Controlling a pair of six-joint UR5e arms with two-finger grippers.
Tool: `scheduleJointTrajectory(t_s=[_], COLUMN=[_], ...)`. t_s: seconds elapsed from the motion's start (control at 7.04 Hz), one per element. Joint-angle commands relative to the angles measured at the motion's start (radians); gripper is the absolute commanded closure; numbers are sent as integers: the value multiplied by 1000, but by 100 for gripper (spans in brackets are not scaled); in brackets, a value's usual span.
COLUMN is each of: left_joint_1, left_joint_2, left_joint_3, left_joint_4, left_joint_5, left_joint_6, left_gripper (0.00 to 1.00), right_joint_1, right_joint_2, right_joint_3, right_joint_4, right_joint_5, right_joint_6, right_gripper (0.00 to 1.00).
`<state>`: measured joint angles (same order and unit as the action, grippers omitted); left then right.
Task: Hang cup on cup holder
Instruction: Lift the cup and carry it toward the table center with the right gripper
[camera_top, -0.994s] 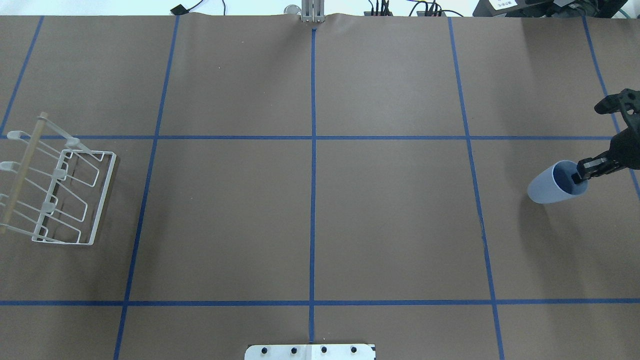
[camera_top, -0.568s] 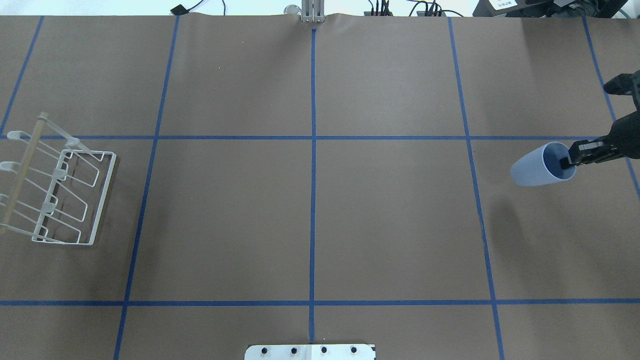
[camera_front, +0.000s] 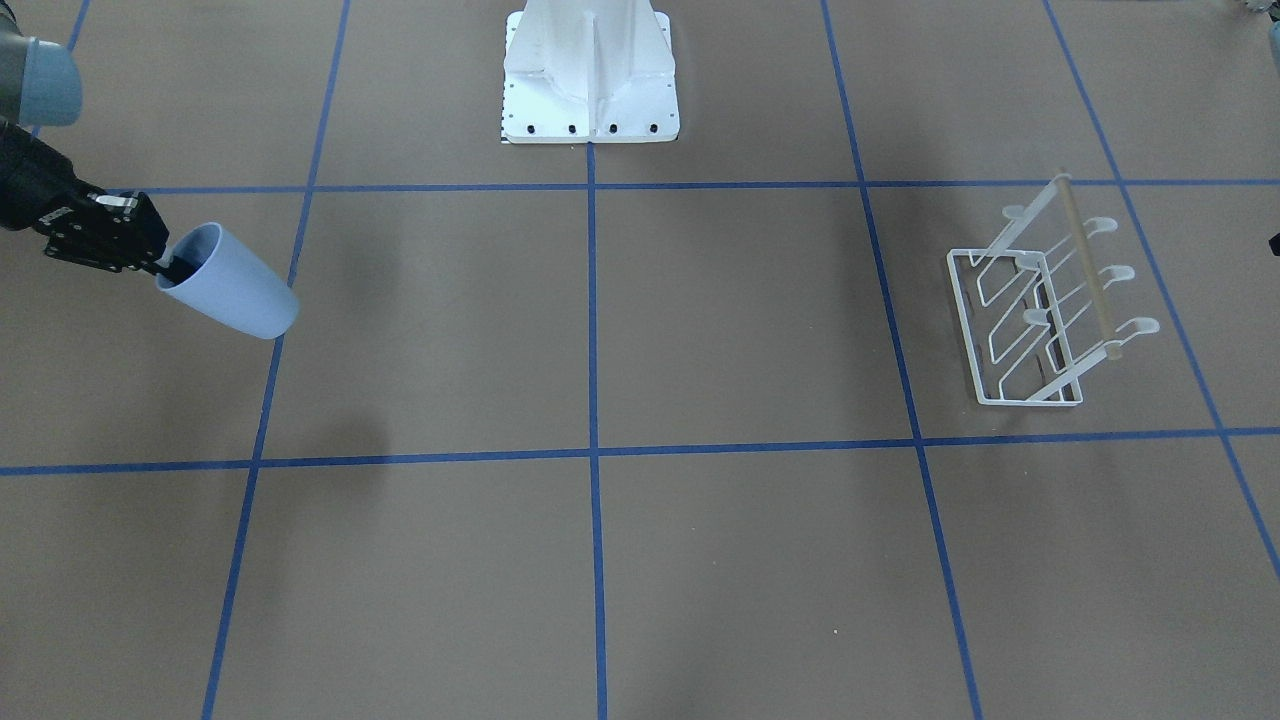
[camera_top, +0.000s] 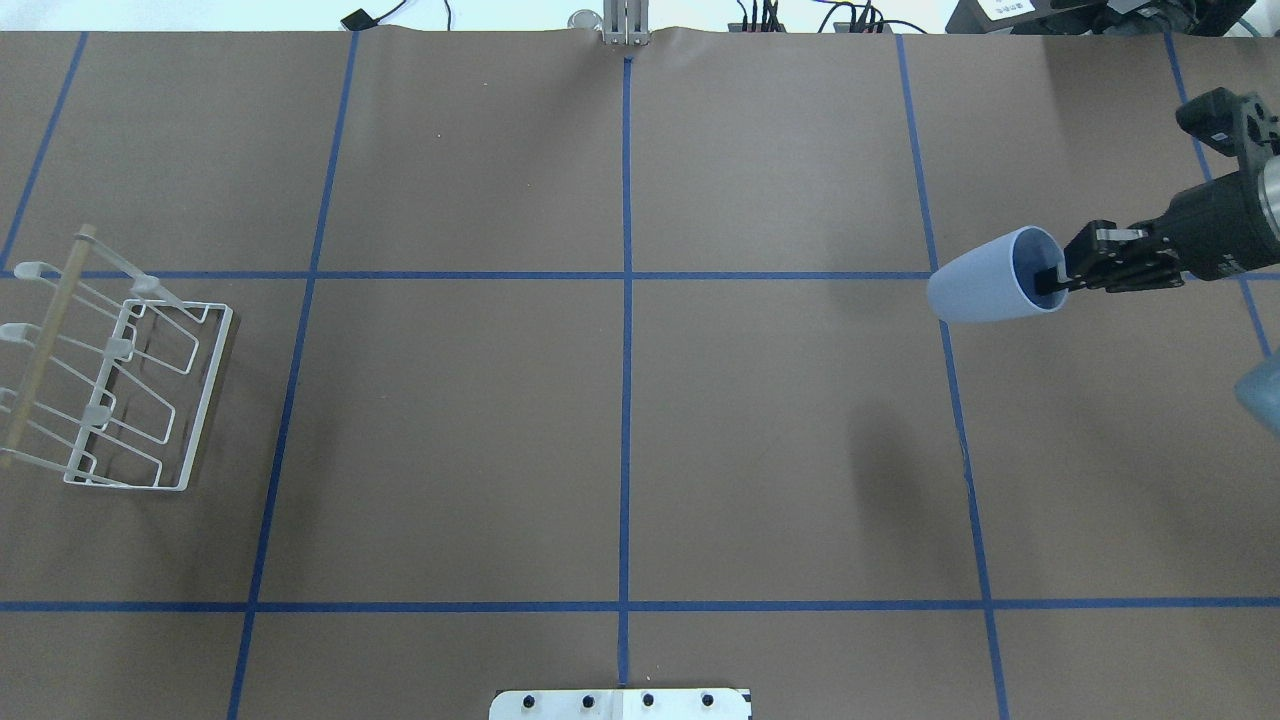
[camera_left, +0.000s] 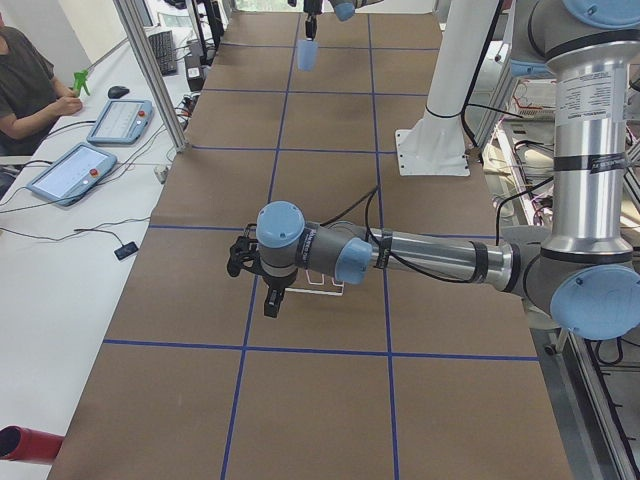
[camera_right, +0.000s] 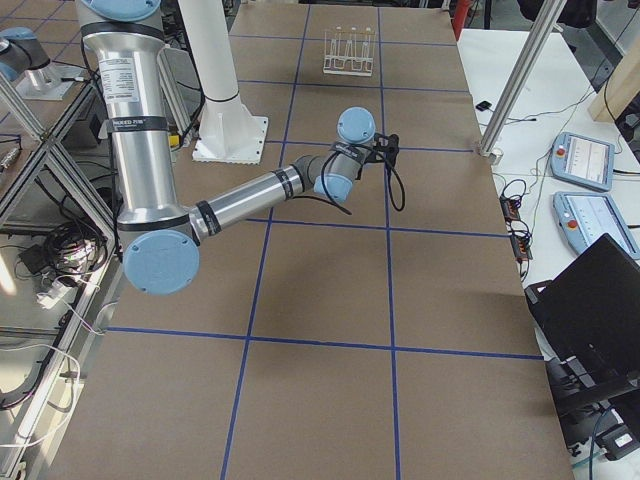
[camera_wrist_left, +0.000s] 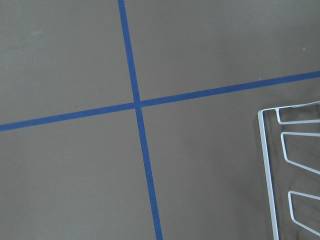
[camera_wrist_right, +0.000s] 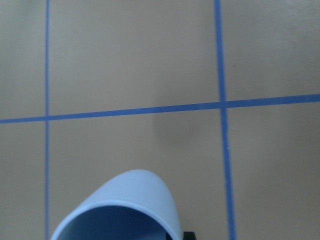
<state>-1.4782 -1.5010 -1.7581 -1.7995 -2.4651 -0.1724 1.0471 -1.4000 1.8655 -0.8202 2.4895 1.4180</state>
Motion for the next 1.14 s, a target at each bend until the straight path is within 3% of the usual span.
scheduleJointTrajectory(t_s=[0.0, 0.14, 0.43, 0.71, 0.85, 0.99], left_joint_1=[33, 65, 128, 142, 156, 180], left_joint_2=[-33, -72, -178, -238, -238, -245], left_joint_3=[0, 0, 11, 58, 61, 58], left_joint_4=[-206, -316, -482, -651, -735, -748], left_joint_5=[-124, -190, -198, -143, -59, -60], left_joint_6=[-292, -493, -785, -783, -805, -926], left_gripper=[1, 2, 2, 2, 2, 2], right_joint_1=[-60, -108, -136, -137, -137, -137], right_joint_2=[102, 104, 180, 200, 207, 220], right_joint_3=[12, 17, -8, -15, -15, -17], right_joint_4=[9, 56, 101, 101, 101, 101], right_joint_5=[6, 6, -4, -9, -9, -9], right_joint_6=[200, 212, 352, 409, 464, 519], right_gripper=[100, 100, 100, 100, 100, 100])
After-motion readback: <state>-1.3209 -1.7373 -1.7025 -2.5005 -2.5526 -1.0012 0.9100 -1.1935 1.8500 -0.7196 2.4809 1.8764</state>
